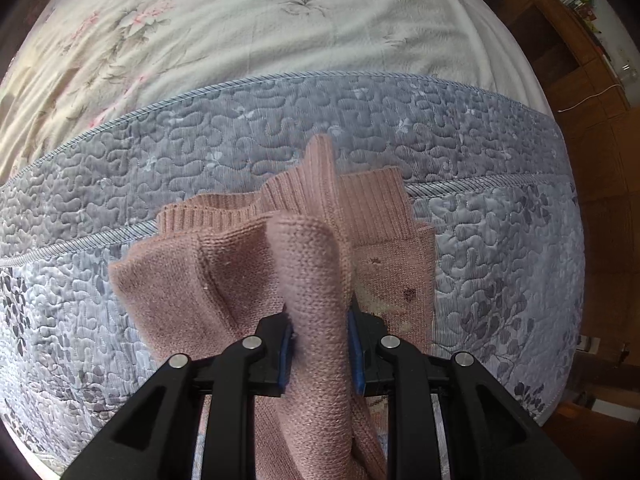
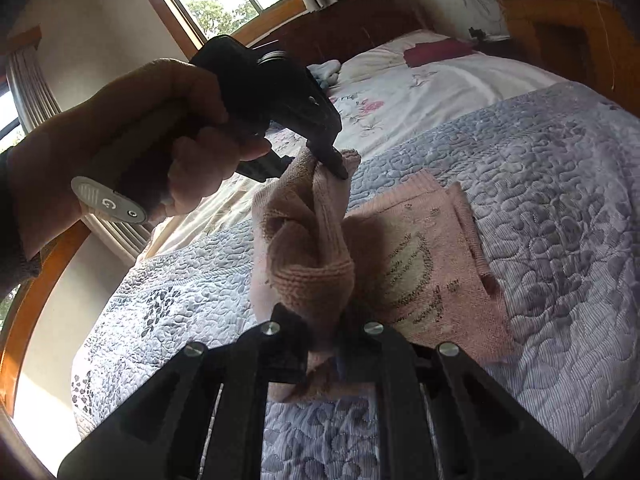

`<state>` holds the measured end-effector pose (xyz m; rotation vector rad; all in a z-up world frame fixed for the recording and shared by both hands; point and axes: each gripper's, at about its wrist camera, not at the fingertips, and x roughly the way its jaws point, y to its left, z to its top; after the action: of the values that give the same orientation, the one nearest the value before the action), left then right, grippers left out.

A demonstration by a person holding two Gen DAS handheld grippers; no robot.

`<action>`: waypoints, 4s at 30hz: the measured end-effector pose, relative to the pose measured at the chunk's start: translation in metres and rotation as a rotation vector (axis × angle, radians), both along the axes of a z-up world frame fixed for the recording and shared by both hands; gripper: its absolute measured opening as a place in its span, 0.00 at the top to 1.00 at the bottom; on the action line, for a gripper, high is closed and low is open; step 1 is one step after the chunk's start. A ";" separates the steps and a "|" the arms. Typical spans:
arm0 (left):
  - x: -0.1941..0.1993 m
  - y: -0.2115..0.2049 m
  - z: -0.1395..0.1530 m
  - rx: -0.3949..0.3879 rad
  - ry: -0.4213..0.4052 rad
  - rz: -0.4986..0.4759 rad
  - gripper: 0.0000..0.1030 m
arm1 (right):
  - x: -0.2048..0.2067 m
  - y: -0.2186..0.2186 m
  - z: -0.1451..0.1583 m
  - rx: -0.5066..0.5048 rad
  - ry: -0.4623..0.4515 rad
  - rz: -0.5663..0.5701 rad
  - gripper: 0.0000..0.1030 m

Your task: Fold small clothes

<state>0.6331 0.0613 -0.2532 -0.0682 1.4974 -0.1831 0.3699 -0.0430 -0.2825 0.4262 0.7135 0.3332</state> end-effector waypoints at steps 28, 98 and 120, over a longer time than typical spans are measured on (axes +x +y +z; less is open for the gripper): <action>-0.030 -0.099 -0.034 0.278 -0.211 0.093 0.78 | 0.013 -0.073 -0.052 0.139 0.268 0.019 0.92; -0.068 0.147 -0.065 -0.930 -0.260 0.060 0.84 | 0.186 -0.093 -0.047 0.259 0.372 0.475 0.92; -0.143 0.140 -0.068 -0.801 -0.234 -0.023 0.92 | 0.094 -0.100 -0.045 0.177 0.413 0.486 0.98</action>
<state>0.4898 0.2008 -0.3209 -0.6487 1.1149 -0.7751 0.4643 -0.1430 -0.3278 0.4928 1.2004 0.7843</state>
